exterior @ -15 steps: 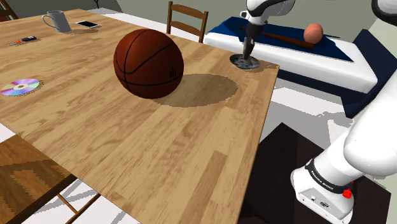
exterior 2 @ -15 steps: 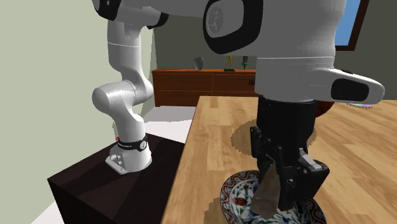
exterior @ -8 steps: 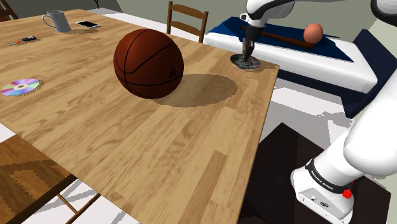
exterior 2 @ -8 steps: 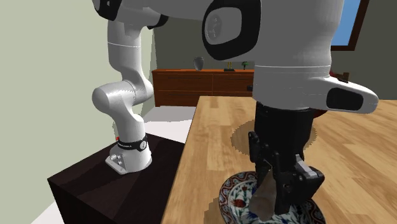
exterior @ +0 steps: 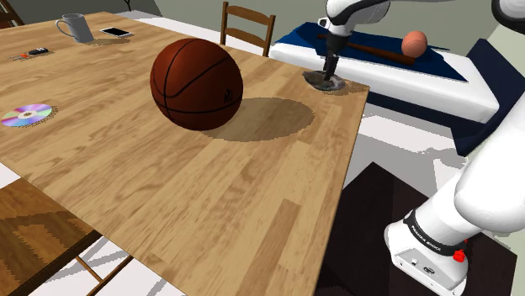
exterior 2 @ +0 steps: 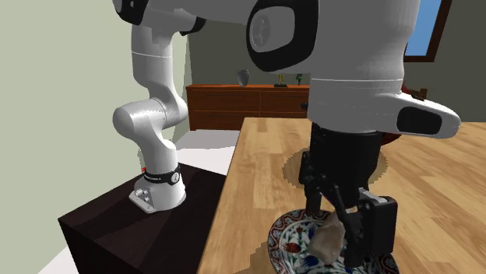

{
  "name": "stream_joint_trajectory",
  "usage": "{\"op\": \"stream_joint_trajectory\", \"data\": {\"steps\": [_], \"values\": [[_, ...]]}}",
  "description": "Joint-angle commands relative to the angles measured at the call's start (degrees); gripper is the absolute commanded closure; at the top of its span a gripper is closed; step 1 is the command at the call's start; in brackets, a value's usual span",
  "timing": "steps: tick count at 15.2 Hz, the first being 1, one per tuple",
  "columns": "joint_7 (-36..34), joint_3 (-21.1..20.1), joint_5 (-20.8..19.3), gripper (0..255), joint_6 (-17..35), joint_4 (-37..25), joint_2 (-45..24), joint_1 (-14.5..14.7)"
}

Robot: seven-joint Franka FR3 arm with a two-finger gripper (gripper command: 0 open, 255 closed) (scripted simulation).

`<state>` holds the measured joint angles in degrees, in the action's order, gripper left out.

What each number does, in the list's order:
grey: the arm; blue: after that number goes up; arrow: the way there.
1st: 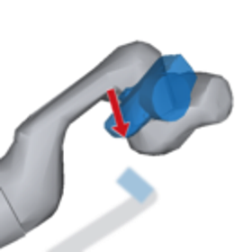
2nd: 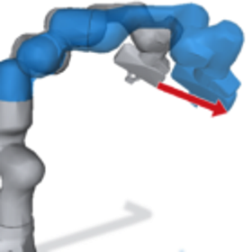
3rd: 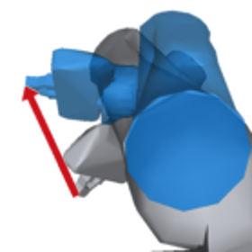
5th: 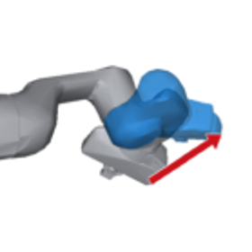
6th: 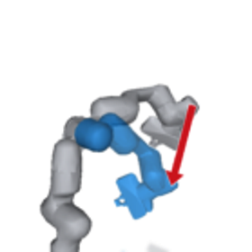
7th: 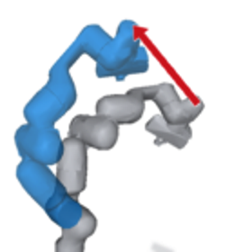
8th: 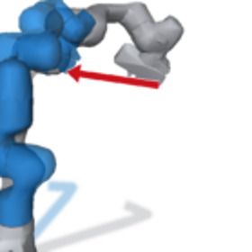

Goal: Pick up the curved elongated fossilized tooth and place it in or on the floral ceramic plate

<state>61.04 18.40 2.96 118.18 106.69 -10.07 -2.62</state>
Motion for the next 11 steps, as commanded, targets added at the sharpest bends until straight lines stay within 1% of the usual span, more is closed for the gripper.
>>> {"op": "stream_joint_trajectory", "data": {"steps": [1,3,11], "values": [[-0.14,0.09,-0.31,0,-2.79,-2.07,0.75,0.01],[-0.38,0.14,-0.67,0,-5.98,-4.41,1.66,0.09],[-0.38,0.14,-0.67,0,-5.97,-4.39,1.66,0.09]]}}
